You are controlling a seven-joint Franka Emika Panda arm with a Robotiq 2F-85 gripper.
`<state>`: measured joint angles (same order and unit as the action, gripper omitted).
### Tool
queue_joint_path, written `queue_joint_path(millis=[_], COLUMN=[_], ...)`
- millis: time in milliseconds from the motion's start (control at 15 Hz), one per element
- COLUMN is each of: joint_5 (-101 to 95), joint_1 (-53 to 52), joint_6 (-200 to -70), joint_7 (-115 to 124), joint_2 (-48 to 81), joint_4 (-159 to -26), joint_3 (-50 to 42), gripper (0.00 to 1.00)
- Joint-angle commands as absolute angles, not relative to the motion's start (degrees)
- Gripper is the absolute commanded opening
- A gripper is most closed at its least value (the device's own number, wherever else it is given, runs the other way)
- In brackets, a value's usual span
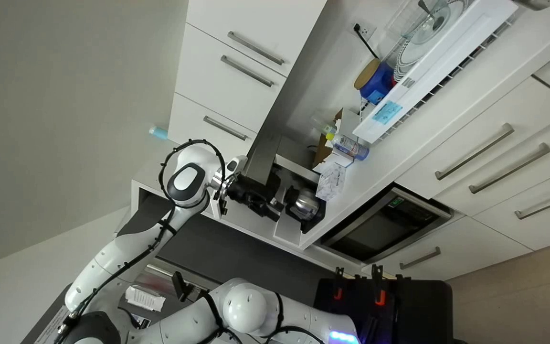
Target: Open the top drawer of the kitchen unit
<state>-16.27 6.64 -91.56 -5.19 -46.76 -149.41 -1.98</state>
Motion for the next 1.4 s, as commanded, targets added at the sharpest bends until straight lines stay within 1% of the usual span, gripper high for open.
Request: queue_joint_path(millis=[0, 333, 733, 867, 1000, 1067, 1333], joint_5=[-14.88, -10.74, 2.64, 8.37, 12.35, 10.10, 11.72], joint_1=[6.56, 8.54, 8.11, 7.97, 8.40, 10.29, 10.45], joint_6=[-94.32, -105.79, -123.81, -128.40, -130.17, -128.85, -129.74], joint_7=[-4.66, -6.54, -13.82, -17.34, -20.28, -18.44, -19.50], joint_2=[-43.07, -35.15, -21.11, -16.81, -13.53, -16.93, -13.27], joint_4=[-146.26, -141.95, -138.41, -137.85, -137.50, -139.43, -138.18], joint_3=[-6.85, -17.09, -26.23, -27.74, -27.69, -25.69, -25.58], gripper=[1.00, 1.00, 1.00, 1.00, 1.00, 1.00, 1.00])
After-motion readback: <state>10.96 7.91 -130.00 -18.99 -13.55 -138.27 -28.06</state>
